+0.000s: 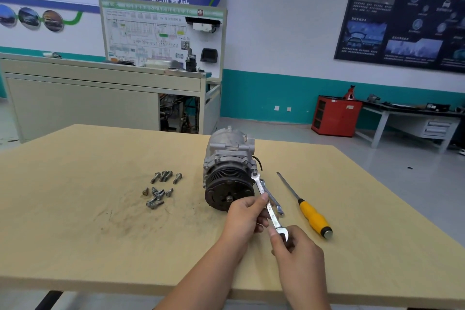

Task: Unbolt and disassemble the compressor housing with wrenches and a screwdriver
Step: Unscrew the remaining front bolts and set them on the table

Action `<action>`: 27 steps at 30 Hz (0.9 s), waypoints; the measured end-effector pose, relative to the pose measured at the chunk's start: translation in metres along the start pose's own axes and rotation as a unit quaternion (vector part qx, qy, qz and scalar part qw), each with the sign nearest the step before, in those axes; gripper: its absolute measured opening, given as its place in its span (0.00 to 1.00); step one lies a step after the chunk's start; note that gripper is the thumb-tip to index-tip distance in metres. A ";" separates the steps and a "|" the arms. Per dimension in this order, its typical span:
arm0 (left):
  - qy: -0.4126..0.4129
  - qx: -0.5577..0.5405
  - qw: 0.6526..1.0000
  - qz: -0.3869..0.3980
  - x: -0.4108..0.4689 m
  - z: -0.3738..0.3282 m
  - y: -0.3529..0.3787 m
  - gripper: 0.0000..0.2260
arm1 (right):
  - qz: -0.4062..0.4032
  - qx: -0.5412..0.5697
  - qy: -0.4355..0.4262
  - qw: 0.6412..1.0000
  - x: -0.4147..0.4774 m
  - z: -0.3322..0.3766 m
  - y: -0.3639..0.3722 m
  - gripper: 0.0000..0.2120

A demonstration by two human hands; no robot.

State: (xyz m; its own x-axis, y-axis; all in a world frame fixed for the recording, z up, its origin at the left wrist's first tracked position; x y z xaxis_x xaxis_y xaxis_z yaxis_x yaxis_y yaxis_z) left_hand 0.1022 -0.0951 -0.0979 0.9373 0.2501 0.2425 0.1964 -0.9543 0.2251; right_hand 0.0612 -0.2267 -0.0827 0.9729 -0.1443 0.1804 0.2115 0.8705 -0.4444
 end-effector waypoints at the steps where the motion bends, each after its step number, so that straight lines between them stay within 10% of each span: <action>1: -0.004 -0.009 1.000 0.004 -0.001 0.000 0.001 0.12 | -0.012 0.008 -0.004 1.000 0.000 0.001 -0.003 0.11; 10: -0.009 -0.059 0.998 0.023 -0.004 -0.006 0.004 0.14 | -0.110 -0.135 -0.198 0.965 -0.015 0.039 -0.010 0.11; 27: -0.021 -0.015 0.997 0.068 -0.013 -0.005 0.010 0.14 | 0.042 0.044 0.064 0.996 -0.007 -0.004 0.007 0.05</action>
State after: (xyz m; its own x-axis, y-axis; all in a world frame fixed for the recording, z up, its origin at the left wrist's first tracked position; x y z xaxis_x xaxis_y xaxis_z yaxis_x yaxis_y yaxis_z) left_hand 0.0910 -0.1072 -0.0937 0.9659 0.1108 0.2339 0.0582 -0.9736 0.2209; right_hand 0.0563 -0.2215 -0.0904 0.9920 -0.1225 0.0306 0.1250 0.9195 -0.3728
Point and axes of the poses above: each hand's wrist, its own x-axis towards the middle knuckle, its own y-axis out of the palm, z = x × y, the point moved 8 cm from there along x, towards the middle knuckle, and after that the axes turned 12 degrees about y, right-handed, at the moved point
